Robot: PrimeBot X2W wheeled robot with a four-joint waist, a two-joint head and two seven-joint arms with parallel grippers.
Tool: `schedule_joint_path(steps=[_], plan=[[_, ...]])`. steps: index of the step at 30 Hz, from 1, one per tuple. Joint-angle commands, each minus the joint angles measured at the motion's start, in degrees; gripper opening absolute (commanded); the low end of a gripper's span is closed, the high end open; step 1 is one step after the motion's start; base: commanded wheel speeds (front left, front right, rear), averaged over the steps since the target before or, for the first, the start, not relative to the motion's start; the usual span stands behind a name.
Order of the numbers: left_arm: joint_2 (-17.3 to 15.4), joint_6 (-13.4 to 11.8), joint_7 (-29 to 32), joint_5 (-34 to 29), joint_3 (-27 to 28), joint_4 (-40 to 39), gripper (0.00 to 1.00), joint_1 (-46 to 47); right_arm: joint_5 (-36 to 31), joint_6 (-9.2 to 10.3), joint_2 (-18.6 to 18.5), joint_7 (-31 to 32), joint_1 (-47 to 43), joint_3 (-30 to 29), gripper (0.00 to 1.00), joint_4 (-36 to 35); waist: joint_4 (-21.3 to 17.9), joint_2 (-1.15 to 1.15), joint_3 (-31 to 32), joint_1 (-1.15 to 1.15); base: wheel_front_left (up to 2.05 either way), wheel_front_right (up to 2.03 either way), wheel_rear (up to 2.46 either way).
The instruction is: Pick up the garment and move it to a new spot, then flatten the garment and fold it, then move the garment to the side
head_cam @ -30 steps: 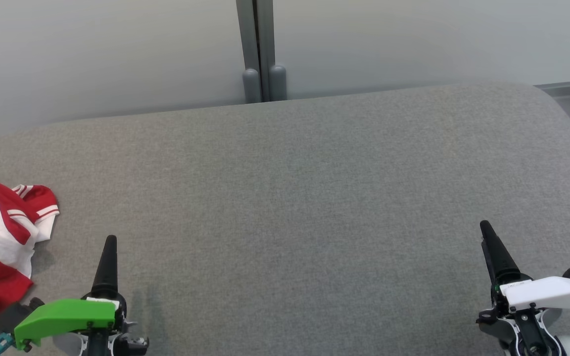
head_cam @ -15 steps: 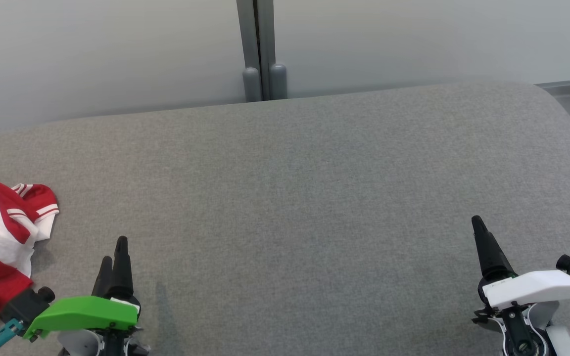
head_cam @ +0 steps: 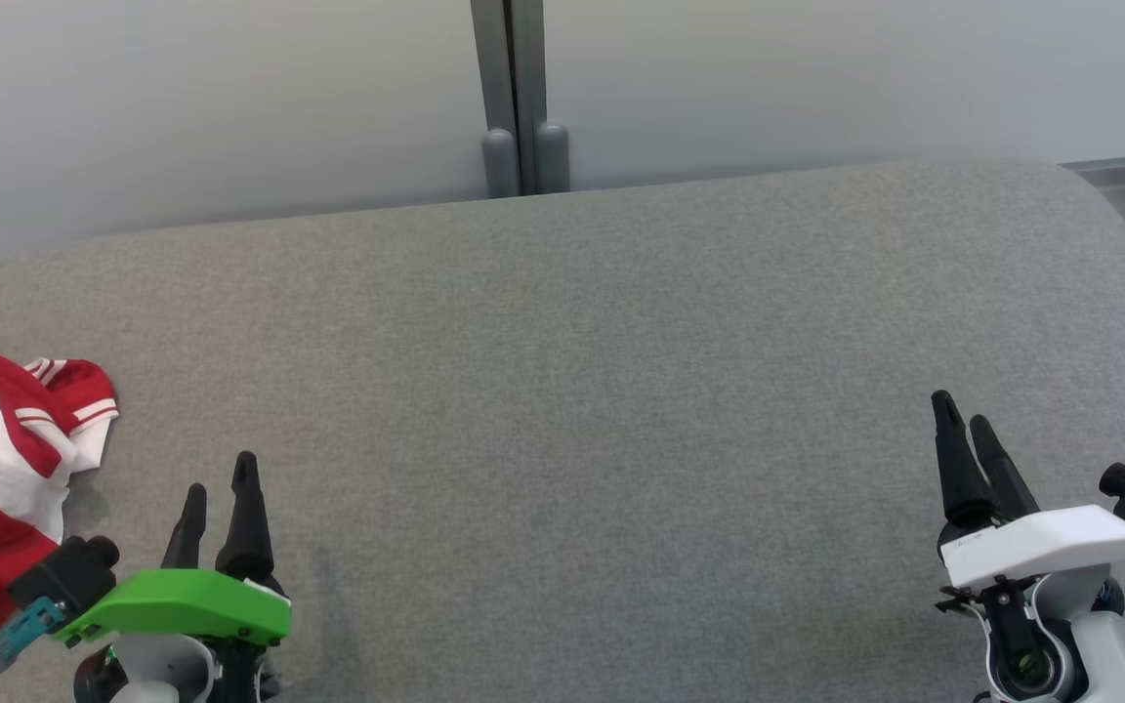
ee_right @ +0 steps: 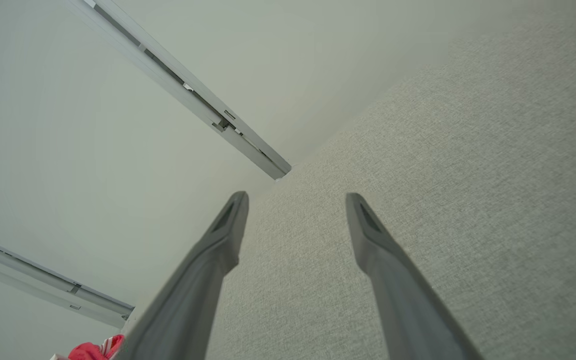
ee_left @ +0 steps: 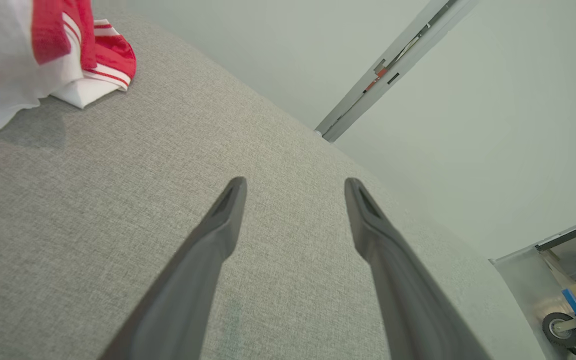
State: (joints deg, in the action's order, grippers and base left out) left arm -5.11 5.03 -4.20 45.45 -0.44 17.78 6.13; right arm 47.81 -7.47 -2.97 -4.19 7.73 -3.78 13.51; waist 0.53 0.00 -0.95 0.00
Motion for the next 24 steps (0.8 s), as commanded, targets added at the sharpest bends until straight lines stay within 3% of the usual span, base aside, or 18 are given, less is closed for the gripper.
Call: schedule_joint_path(steps=[1,24], plan=[[-1.0,-0.3,-0.7,-2.6,-0.6,-1.0,1.00,1.8,-2.3,-0.02,-0.3,-0.7,1.4,-0.1,1.00,-0.9,0.1,0.00,0.0,0.00,0.00,0.00,0.00],[-1.6,-4.5,-4.6,-18.0,-4.9,0.8,1.00,-0.8,-19.8,-0.02,0.2,-4.7,-1.4,2.9,1.00,1.5,0.1,0.00,0.4,0.00,0.00,0.00,0.00]])
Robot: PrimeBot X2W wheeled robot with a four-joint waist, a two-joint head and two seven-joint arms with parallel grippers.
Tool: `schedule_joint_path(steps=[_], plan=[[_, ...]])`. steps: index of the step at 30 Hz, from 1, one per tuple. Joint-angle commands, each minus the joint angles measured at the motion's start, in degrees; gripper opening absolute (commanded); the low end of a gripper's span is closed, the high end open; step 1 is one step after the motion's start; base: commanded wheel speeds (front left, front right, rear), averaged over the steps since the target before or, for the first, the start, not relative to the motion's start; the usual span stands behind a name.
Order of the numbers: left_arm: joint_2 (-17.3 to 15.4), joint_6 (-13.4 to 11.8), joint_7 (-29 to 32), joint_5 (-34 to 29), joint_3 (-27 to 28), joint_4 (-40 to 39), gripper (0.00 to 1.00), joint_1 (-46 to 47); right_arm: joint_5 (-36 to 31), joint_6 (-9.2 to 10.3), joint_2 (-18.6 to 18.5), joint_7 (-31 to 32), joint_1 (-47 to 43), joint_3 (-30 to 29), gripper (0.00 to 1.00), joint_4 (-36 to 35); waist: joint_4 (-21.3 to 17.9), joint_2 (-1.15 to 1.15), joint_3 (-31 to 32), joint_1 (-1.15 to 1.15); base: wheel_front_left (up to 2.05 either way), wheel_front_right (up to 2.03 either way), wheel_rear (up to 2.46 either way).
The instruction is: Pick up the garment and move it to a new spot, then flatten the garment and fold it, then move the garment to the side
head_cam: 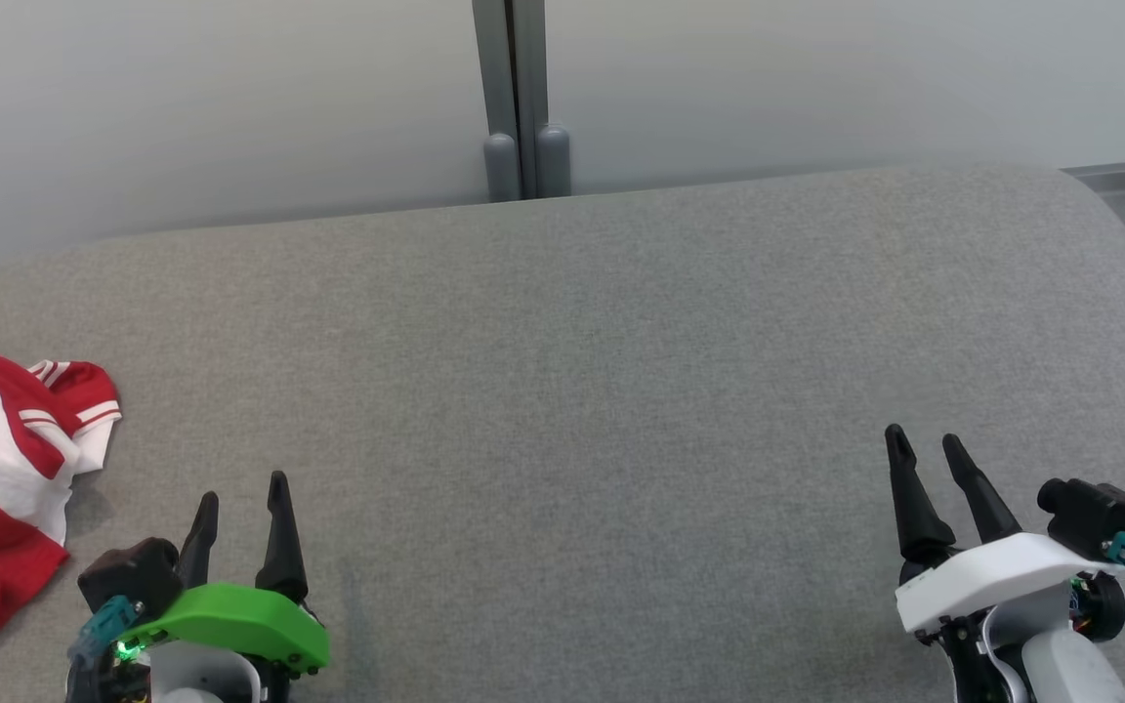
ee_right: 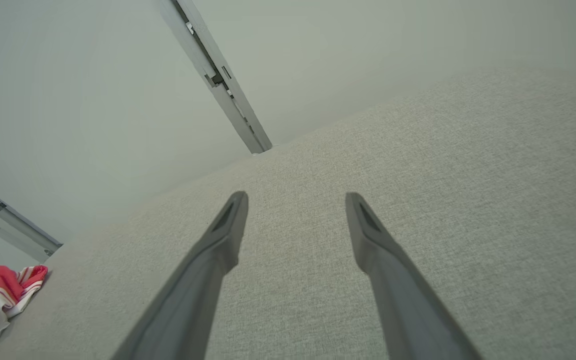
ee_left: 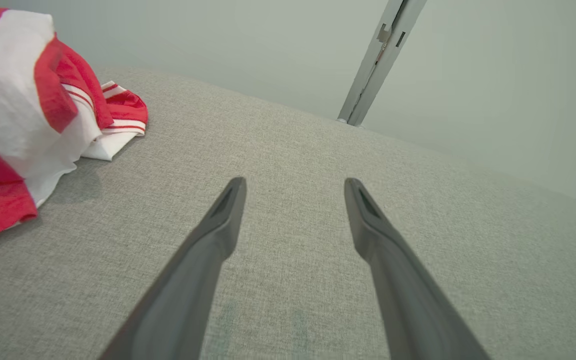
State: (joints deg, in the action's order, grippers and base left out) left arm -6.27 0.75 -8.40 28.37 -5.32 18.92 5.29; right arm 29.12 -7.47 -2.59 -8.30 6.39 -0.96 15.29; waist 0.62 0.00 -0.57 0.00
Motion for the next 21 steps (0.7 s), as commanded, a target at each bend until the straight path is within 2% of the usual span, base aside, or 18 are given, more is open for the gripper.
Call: schedule_joint_path(steps=[1,15,21], plan=[[-0.4,-0.3,-0.6,-1.6,-0.1,-0.2,1.00,-0.1,-1.5,-0.02,-0.2,-0.7,-0.3,0.3,1.00,-0.2,0.0,0.00,0.1,0.00,0.00,0.00,0.00],[0.2,-0.6,-2.5,-9.2,-1.3,1.6,1.00,-1.3,-8.3,-0.02,-0.3,-2.6,-0.9,1.3,1.00,1.9,0.1,0.00,0.4,0.00,0.00,0.00,0.00],[0.4,0.7,-3.3,-11.4,-1.2,1.7,1.00,-2.1,-11.1,-0.02,-0.3,-3.4,-0.9,1.6,1.00,3.6,0.2,0.00,0.5,0.00,0.00,0.00,0.00]])
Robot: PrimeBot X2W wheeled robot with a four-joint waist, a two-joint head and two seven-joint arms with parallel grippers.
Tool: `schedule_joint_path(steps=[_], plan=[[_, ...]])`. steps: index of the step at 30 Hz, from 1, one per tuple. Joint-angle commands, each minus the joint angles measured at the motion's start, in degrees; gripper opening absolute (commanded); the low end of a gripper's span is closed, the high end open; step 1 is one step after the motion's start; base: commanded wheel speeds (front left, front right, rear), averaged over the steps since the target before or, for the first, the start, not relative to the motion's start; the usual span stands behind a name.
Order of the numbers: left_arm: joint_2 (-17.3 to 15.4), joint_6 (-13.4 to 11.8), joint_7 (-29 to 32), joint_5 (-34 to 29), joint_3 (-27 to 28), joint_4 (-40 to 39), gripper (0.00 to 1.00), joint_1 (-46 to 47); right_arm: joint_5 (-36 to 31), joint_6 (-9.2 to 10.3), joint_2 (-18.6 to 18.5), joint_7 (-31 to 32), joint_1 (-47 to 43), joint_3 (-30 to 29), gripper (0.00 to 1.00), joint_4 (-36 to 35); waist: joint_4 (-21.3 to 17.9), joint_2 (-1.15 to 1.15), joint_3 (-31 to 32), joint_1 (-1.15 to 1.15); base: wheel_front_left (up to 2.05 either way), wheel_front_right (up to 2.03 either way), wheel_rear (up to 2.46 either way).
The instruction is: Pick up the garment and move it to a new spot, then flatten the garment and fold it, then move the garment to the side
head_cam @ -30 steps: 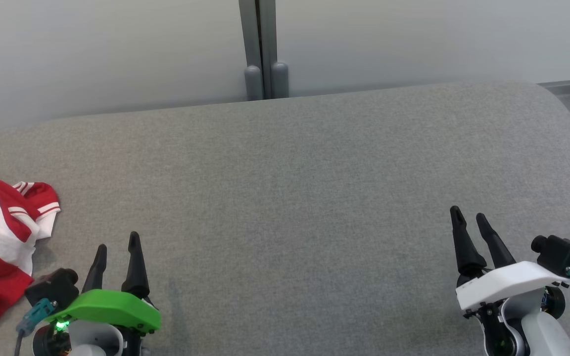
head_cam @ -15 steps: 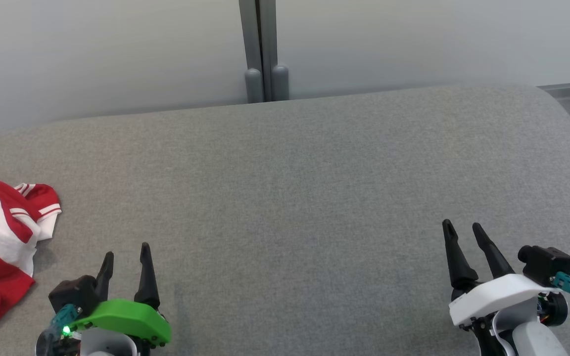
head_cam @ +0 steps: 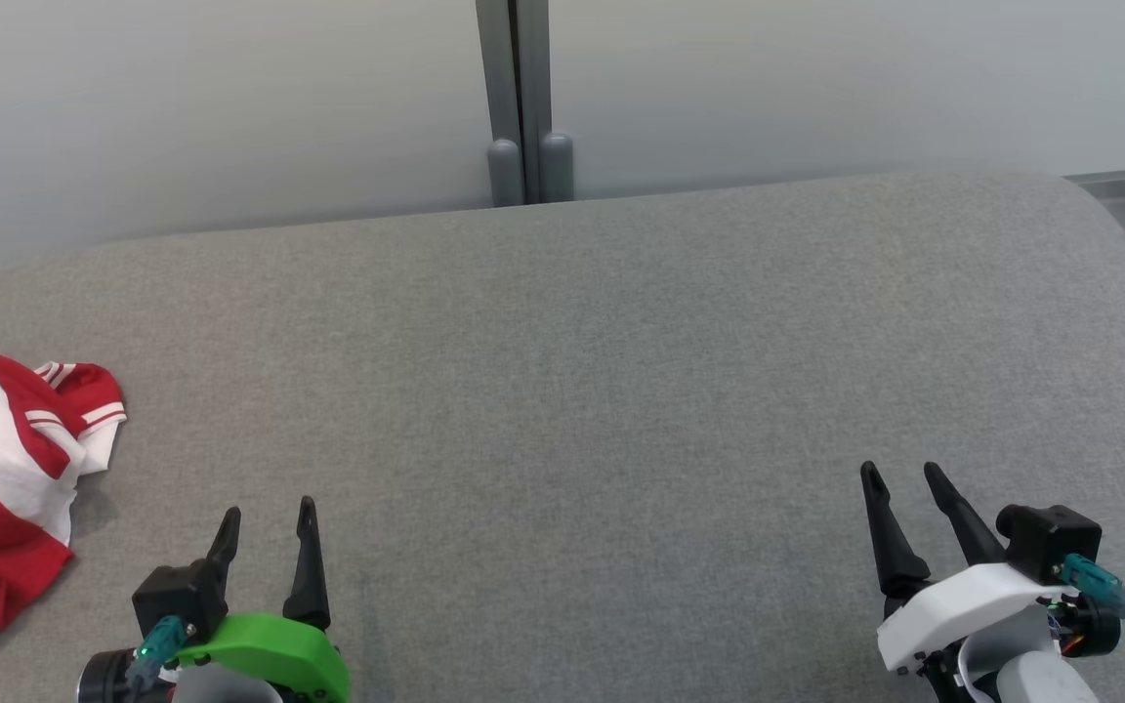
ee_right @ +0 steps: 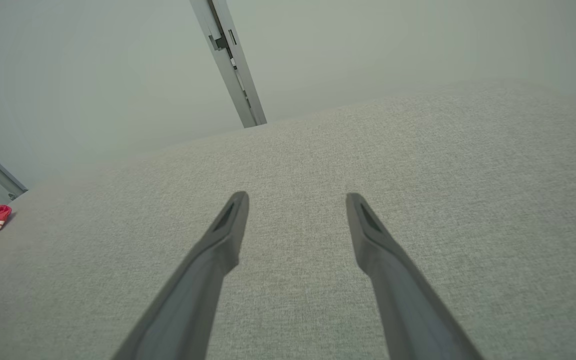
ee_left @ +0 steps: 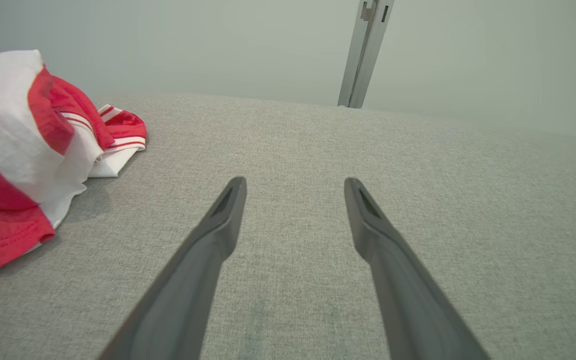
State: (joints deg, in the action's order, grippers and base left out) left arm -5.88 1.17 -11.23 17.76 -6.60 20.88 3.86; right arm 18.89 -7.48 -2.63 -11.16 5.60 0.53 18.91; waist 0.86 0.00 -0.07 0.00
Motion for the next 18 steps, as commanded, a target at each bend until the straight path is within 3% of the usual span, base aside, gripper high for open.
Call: schedule_joint_path(steps=[1,13,18], plan=[[0.0,0.3,-0.6,-1.2,0.1,-0.2,1.00,-0.8,-1.3,-0.01,-0.3,-0.7,0.0,0.1,1.00,0.2,0.0,0.00,0.0,0.00,0.00,0.00,0.00],[0.8,1.4,-1.9,-6.6,1.9,-2.6,1.00,-1.9,-6.3,-0.02,-0.3,-2.1,-0.3,-0.3,1.00,-1.2,0.3,0.00,0.4,0.00,0.00,0.00,0.00],[1.4,1.8,-2.5,-8.7,2.2,-1.2,1.00,-1.9,-8.5,-0.02,-0.3,-2.6,-1.3,0.0,1.00,-0.9,2.9,0.00,0.0,0.00,0.00,0.00,0.00]])
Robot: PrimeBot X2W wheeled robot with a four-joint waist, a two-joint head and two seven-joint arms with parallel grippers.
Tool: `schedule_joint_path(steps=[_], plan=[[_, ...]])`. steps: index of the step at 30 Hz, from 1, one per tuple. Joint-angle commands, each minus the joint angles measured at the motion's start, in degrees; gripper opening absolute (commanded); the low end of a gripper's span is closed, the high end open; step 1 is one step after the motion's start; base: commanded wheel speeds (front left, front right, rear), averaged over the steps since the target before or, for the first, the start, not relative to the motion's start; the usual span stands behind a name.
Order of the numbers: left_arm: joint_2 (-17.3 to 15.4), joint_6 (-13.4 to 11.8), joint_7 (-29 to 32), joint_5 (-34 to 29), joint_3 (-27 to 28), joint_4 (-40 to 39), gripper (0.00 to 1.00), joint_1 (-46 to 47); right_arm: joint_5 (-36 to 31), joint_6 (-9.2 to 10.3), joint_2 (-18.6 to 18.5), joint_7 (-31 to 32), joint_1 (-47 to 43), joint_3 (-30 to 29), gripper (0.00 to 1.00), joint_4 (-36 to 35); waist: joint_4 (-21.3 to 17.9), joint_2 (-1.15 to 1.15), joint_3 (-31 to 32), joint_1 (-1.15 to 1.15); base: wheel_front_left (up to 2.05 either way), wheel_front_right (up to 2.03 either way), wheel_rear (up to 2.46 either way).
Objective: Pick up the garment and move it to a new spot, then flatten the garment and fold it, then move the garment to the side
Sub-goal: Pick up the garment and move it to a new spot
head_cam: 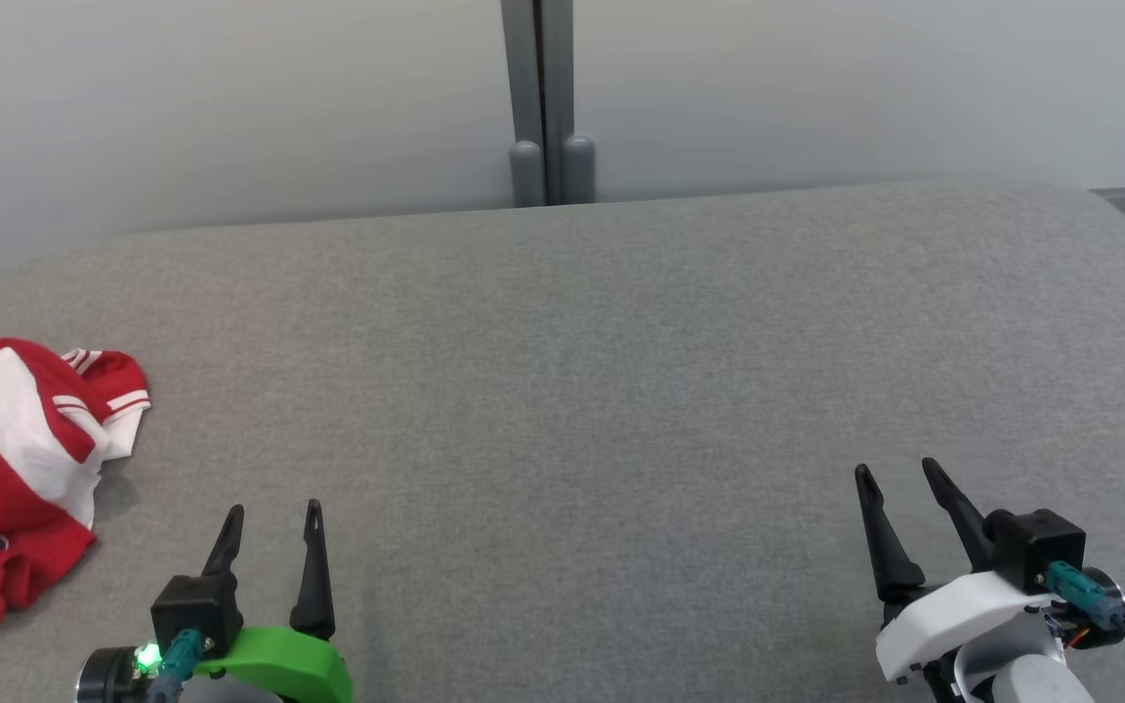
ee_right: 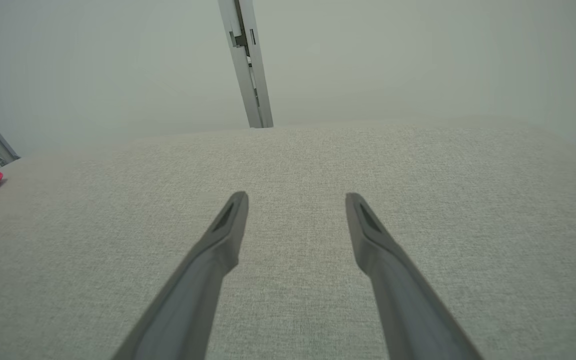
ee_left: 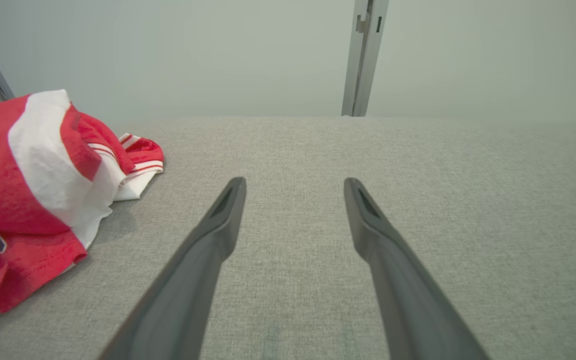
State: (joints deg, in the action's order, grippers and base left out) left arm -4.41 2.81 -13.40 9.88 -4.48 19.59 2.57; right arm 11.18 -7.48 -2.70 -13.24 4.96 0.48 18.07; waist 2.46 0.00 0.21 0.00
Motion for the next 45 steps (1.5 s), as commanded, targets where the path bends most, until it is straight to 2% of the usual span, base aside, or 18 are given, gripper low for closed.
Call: schedule_joint_path(steps=[1,5,16,21,26,30,37,41,45], plan=[[0.1,0.3,-0.4,-1.3,0.1,0.4,1.00,-0.6,-1.2,-0.02,-0.3,-0.7,-0.8,0.0,1.00,-0.1,2.2,0.00,-0.4,0.00,0.00,0.00,0.00],[0.5,0.4,-0.9,-2.8,0.7,1.8,1.00,-0.7,-2.8,-0.02,-0.3,-1.1,-0.9,0.6,1.00,-0.1,7.1,0.00,-0.7,0.00,0.00,0.00,0.00],[0.7,0.9,-2.0,-6.1,5.2,4.6,1.00,-0.8,-6.0,-0.01,-0.3,-2.1,1.5,4.3,1.00,1.4,23.6,0.00,-3.4,0.00,0.00,0.00,0.00],[1.0,1.0,-1.8,-4.8,8.2,5.3,1.00,-1.2,-5.3,-0.01,-0.4,-2.0,2.6,5.5,1.00,2.5,27.7,0.00,-4.6,0.00,0.00,0.00,0.00],[1.2,1.3,-1.8,-3.8,10.9,5.8,1.00,-1.0,-5.7,-0.01,-0.4,-2.0,4.1,7.0,1.00,3.4,28.5,0.00,-5.8,0.00,0.00,0.00,0.00],[1.4,2.7,-1.8,-2.1,12.0,6.7,1.00,0.5,-6.2,0.00,-0.4,-2.0,4.8,6.9,1.00,3.5,28.5,0.00,-6.6,0.00,0.00,0.00,0.00],[1.4,4.2,-1.7,-0.8,13.1,9.2,1.00,6.7,-8.9,0.00,-0.4,-2.0,6.8,6.7,1.00,2.4,26.5,0.00,-11.2,0.00,0.00,0.00,0.00],[-0.3,4.6,-1.7,0.3,13.7,11.1,1.00,12.6,-10.6,0.00,-0.4,-2.0,8.8,6.8,1.00,1.8,24.9,0.00,-14.9,0.00,0.00,0.00,0.00],[-3.1,4.7,-1.7,3.6,10.5,12.9,1.00,19.1,-12.1,0.00,-0.4,-2.0,10.7,7.0,1.00,1.4,23.2,0.00,-18.4,0.00,0.00,0.00,0.00]])
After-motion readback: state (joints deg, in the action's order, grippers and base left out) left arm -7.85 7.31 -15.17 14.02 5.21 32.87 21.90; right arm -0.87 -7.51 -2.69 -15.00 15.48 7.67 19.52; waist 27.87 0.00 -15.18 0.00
